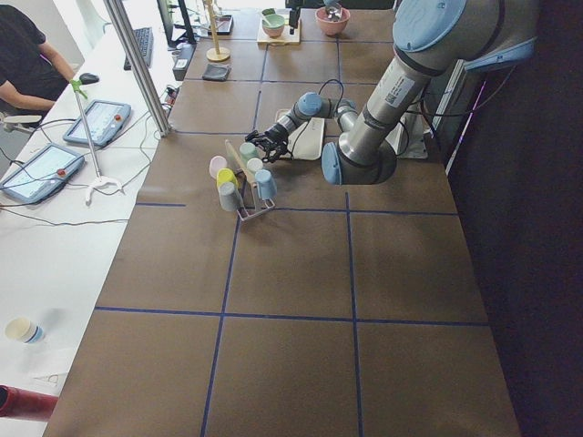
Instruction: Pick up and place green cup on tray
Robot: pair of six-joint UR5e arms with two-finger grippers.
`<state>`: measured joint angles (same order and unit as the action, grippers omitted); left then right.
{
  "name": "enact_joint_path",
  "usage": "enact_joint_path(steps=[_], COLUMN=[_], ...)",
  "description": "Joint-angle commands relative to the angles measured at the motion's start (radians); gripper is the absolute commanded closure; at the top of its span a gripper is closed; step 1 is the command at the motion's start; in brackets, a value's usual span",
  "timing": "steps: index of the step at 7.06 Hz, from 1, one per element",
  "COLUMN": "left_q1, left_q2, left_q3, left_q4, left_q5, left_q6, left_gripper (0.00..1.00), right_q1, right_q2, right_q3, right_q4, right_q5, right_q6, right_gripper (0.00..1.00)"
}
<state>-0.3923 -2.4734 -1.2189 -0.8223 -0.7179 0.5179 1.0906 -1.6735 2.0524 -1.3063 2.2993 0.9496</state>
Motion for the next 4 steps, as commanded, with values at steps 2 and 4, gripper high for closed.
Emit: enact_joint_path(steps=[2,4], left_q1=[-0.005,-0.005], left_q2=[0.01,0.01], left_q3=[-0.001,-0.002], left_q4=[-0.024,-0.024], left_q5=[0.0,0.0], left_q6=[-0.004,-0.006], left_gripper=[0.15,0.4], right_q1=[0.0,0.003], right_q2=[0.0,0.0], right_q3=[0.0,0.002], right_q4=[-0.001,-0.001], right_q5=[0.005,0.012], right_q6=[0.0,0.0], right_gripper=[0.0,0.0])
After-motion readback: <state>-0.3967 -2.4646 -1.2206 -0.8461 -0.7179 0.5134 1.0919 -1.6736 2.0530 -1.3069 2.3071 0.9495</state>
